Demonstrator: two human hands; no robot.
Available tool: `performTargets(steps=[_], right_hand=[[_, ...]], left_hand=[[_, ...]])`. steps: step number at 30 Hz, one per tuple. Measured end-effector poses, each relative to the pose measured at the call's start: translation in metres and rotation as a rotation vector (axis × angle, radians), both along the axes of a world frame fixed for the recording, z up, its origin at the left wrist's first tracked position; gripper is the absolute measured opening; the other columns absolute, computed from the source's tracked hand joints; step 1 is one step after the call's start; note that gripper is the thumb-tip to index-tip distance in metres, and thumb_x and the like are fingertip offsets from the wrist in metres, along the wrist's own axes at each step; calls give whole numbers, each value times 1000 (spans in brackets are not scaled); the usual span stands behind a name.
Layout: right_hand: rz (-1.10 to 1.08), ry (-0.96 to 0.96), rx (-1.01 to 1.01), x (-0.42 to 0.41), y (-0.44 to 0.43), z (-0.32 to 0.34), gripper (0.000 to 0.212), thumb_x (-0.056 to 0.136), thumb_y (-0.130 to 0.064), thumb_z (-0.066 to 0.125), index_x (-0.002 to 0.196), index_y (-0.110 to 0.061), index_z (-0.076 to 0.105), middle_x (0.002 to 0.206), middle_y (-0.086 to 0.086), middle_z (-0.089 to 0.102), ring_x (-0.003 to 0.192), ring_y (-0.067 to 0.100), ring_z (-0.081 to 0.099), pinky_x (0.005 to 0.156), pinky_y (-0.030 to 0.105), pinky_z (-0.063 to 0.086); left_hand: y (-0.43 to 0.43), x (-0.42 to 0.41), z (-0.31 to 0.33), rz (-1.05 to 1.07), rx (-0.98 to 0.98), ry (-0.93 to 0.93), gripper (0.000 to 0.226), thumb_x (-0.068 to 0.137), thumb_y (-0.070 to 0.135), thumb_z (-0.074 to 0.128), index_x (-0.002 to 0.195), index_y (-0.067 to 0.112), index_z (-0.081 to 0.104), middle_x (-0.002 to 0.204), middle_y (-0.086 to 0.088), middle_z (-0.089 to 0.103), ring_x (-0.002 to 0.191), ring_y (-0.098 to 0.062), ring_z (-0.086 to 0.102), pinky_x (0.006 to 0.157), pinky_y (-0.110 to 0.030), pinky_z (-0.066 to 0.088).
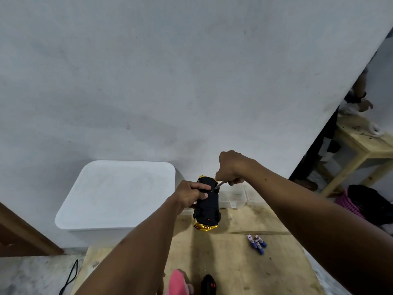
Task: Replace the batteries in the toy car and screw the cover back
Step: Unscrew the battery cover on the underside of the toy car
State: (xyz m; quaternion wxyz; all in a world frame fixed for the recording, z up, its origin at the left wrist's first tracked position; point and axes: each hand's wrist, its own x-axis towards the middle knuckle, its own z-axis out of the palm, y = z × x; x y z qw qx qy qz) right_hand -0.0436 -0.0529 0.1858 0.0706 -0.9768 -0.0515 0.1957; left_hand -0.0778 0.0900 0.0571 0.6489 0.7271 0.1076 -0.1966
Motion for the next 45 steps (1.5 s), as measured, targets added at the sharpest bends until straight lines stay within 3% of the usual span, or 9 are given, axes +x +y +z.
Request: performTargets(steps=[4, 6, 10, 14, 20, 25, 31, 39, 45], right_hand=[[38, 22, -44, 1, -3, -3, 12, 78, -9, 73, 77, -3, 63, 72, 10, 68, 45, 19, 60, 50, 27, 56], [60, 30, -84, 1, -3, -4, 26, 72, -14, 82, 89, -6, 65, 84, 9, 70, 57, 23, 65, 59, 30, 59], [75, 6, -96, -1, -6, -6, 26, 73, -24, 80, 71, -12, 57, 65, 2, 64, 51, 18, 60, 55, 23, 46], [55, 10, -73, -2, -8, -8, 9, 79, -9, 57, 71, -10, 54, 60, 3, 68, 48, 18, 64, 55, 22, 50], [117, -31, -164, -2, -4, -4, 33, 69, -27, 85, 69, -15, 55, 61, -3, 60, 47, 15, 59, 55, 22, 44], [53, -21, -57, -5, -6, -7, 11, 78, -14, 61, 69, -10, 57, 55, 0, 63, 47, 17, 64, 56, 22, 51], [49, 46, -18, -4, -16, -13, 29, 68, -13, 83, 91, -7, 68, 94, 6, 67, 75, 27, 68, 64, 37, 62], [-398, 124, 657, -4, -81, -57, 22, 78, -13, 77, 91, 4, 71, 79, 9, 54, 63, 19, 49, 52, 27, 52], [-415, 17, 340, -36, -96, -181, 24, 73, -20, 82, 67, 0, 70, 58, 5, 63, 44, 14, 56, 45, 19, 44]], left_hand=[[-2, 0, -1, 3, 4, -1, 30, 84, -1, 68, 102, 22, 78, 105, -5, 74, 84, -16, 67, 62, -25, 54], [-2, 0, -2, 13, -6, -4, 30, 85, -1, 68, 102, 22, 77, 104, -5, 74, 84, -16, 67, 64, -25, 55], [-3, -1, -1, 14, -13, -2, 30, 85, -1, 67, 105, 20, 77, 104, -4, 74, 84, -15, 67, 63, -24, 54], [-3, -2, -1, 10, -10, -1, 30, 85, 0, 67, 104, 21, 77, 104, -4, 74, 84, -15, 68, 62, -23, 53], [-5, -4, 0, 6, -9, -6, 30, 85, -2, 66, 104, 19, 77, 102, -4, 74, 82, -14, 67, 63, -25, 55], [-3, -6, 0, 4, -12, 0, 30, 86, -1, 67, 107, 18, 76, 102, -3, 74, 81, -12, 67, 59, -22, 53], [-3, -9, -5, 22, -23, -8, 30, 85, 0, 68, 106, 19, 77, 106, -6, 74, 87, -17, 68, 63, -25, 55], [-5, -12, -10, 59, -13, -14, 29, 86, 2, 67, 102, 24, 77, 105, -3, 73, 94, -19, 68, 65, -27, 55], [-15, -16, -31, 86, -36, -13, 29, 90, 3, 66, 110, 22, 74, 102, -1, 70, 86, -12, 66, 56, -19, 54]])
